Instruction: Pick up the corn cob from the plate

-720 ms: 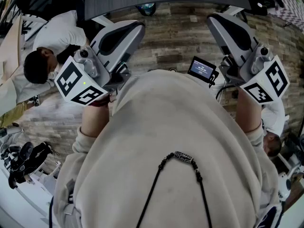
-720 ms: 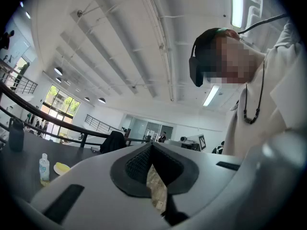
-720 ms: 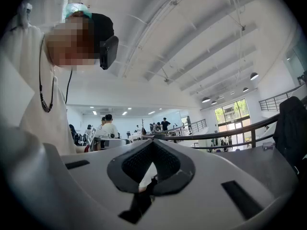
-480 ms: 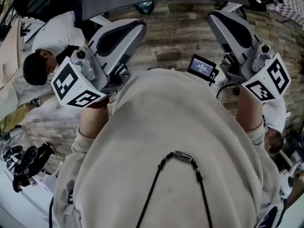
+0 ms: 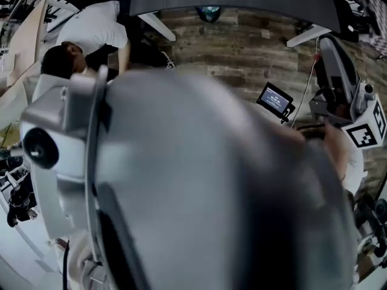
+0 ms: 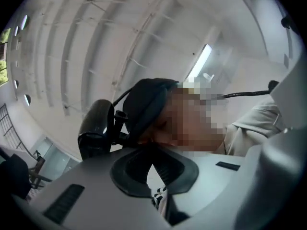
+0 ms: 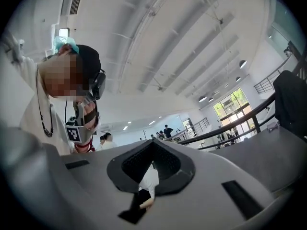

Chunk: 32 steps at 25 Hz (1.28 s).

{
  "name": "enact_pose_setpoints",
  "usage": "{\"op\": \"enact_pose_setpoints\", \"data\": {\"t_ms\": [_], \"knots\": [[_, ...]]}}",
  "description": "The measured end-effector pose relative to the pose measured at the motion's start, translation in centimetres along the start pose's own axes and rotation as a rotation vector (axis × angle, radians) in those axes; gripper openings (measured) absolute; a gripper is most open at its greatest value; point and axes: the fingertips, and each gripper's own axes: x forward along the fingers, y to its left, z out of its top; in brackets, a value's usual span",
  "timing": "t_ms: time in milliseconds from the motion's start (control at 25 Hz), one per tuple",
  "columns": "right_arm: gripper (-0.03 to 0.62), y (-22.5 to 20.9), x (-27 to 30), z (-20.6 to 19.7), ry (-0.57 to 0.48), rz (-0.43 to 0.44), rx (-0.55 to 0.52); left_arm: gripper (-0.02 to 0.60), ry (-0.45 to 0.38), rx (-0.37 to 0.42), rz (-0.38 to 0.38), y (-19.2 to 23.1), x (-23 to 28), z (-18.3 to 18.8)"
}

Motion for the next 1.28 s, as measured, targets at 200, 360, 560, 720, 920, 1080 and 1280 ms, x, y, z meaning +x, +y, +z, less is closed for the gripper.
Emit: {"op": "enact_pose_setpoints", "data": {"t_ms": [200,360,560,720,920,1080,1280], "knots": [[0.015,-0.1,-1.0,-1.3,0.025,0.004,0.008,0.003,0.088,0.109,0.101,1.4,-0.2,-0.9],[0.015,-0.1,-1.0,-1.5,0.023,0.018,0.034,0.002,0.120,0.172,0.134,1.6,0.1,-1.0],[0.014,-0.6,-1.0,-2.4,0.028,0.020,0.026,0.003,0.142,0.250,0.141,1.1,0.9,-0.7],[0.015,-2.0,-2.3,-2.4,0.036,-0.014,0.016,0.003,0.160,0.315,0.145,0.7,1.6,-0.4],[0.014,-4.0,-2.9,-1.7,0.042,-0.057,-0.010,0.003,0.218,0.342,0.298,4.3,-0.2,-1.3],[0.015,-3.7,-2.8,-1.7,0.032,-0.064,-0.025,0.003,0.334,0.268,0.570,10.7,-4.3,-4.4],[0.015,-4.1,-2.6,-3.0,0.073,-0.098,-0.025,0.003,0.468,0.262,0.678,14.3,-6.6,-7.4]]}}
